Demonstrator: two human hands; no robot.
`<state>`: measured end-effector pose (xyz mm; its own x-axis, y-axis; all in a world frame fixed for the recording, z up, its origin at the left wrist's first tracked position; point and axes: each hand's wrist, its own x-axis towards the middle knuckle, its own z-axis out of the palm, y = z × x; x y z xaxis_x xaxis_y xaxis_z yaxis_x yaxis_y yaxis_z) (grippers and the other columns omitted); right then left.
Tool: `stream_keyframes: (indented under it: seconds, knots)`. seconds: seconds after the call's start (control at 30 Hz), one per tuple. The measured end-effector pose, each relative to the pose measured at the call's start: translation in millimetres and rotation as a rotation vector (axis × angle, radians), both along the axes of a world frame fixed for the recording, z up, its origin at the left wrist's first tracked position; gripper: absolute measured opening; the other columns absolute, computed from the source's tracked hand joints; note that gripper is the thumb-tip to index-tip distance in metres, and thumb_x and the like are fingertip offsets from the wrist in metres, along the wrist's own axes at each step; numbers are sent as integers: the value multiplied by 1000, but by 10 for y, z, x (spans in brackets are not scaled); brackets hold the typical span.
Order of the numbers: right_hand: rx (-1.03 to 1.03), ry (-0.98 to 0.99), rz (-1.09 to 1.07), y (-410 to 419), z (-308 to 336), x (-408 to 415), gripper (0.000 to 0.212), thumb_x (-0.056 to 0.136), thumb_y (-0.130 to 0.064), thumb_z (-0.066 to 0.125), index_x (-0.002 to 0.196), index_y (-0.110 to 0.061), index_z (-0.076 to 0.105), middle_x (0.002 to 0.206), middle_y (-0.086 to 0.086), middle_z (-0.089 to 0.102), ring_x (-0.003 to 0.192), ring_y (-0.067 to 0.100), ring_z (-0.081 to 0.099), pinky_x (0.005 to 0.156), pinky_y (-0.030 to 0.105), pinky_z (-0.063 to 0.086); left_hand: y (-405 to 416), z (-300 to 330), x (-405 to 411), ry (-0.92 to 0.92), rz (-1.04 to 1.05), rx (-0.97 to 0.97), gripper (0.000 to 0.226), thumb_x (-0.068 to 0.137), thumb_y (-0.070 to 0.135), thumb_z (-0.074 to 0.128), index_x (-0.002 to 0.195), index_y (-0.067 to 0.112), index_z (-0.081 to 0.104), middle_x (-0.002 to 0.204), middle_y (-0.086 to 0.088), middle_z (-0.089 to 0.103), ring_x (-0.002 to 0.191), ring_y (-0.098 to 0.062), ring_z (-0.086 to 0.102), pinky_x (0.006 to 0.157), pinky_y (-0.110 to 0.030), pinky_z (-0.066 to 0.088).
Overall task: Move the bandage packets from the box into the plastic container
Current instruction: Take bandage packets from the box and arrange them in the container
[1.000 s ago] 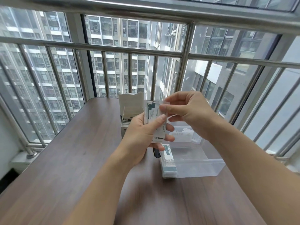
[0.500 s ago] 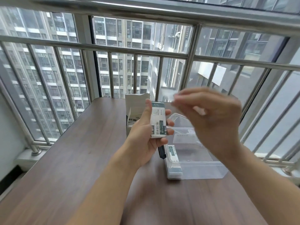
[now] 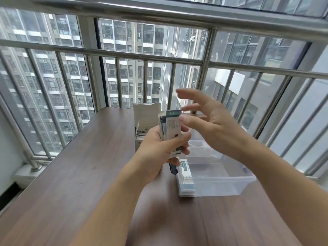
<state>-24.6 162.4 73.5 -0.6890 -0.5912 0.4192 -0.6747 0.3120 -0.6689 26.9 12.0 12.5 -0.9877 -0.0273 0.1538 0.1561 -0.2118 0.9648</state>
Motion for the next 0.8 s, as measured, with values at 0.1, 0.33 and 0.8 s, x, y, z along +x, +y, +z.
stream_keyframes:
  seconds: [0.1, 0.33, 0.8]
  knots:
    - [152, -3, -5, -178, -46, 96, 62, 90, -53, 66, 146, -36, 47, 131, -14, 60, 98, 1, 60, 94, 34, 54, 27, 19, -8, 124, 118, -274, 15, 91, -2, 66, 86, 11, 68, 59, 4, 64, 53, -11, 64, 38, -25, 45]
    - [141, 194, -150, -416, -215, 152, 30, 100, -33, 58, 128, -21, 62, 130, -9, 58, 114, 5, 55, 95, 13, 40, 97, -79, -57, 232, 310, -300, 8, 80, -5, 59, 76, 2, 61, 54, 0, 62, 41, -17, 59, 39, -26, 45]
    - [142, -110, 313, 19, 28, -159, 23, 95, -25, 64, 107, -5, 68, 91, 18, 71, 77, 37, 69, 70, 50, 59, 15, -44, -40, 200, 133, -275, 17, 93, 2, 69, 78, 9, 65, 57, -4, 61, 46, -13, 56, 38, -18, 41]
